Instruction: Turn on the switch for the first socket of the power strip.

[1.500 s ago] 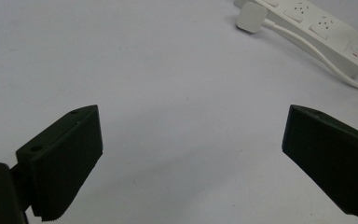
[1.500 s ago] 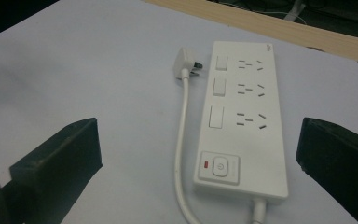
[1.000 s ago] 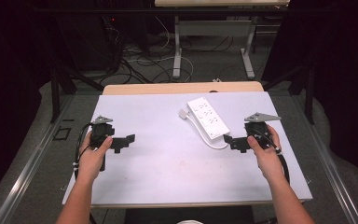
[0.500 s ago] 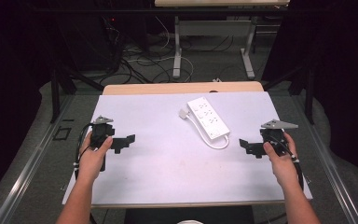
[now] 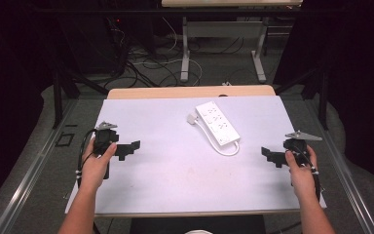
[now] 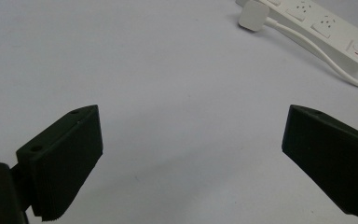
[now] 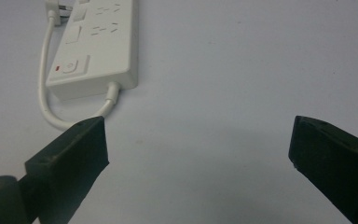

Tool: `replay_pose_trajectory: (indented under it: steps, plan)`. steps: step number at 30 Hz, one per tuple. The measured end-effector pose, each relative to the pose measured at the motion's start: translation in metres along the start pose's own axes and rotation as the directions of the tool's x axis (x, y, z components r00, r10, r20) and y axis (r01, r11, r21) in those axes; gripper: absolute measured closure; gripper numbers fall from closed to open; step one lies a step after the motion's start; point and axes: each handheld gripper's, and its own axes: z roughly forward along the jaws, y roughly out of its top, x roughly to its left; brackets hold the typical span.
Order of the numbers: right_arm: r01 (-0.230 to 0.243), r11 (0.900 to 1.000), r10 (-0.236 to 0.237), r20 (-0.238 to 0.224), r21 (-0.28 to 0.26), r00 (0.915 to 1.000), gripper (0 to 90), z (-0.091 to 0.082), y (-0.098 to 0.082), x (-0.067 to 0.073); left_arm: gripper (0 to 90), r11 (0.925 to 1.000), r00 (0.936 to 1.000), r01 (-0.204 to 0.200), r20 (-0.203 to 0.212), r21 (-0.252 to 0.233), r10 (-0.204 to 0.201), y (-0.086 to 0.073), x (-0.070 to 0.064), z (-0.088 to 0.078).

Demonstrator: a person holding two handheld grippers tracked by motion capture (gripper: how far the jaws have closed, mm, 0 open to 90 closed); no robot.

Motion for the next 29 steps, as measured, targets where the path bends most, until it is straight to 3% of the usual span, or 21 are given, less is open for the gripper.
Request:
replay_pose_trajectory:
  steps: [4,12,29]
  plan:
    - [-0.027,1.0,0.027,0.004,0.007,0.9996,4.1,0.002,-0.003,-0.004,5.1,1.0,1.0,0.002,-0.002,0.0,-0.002,-0.001,0.001,0.0]
    - [-0.007,1.0,0.007,0.025,0.005,0.9997,4.1,0.005,-0.008,-0.007,5.1,1.0,1.0,0.003,-0.002,0.003,-0.003,-0.001,0.001,0.001]
    - [-0.042,0.999,0.042,0.045,0.005,0.9981,4.4,0.005,-0.011,-0.011,5.2,1.0,1.0,0.006,-0.002,0.002,-0.006,-0.001,0.003,0.001]
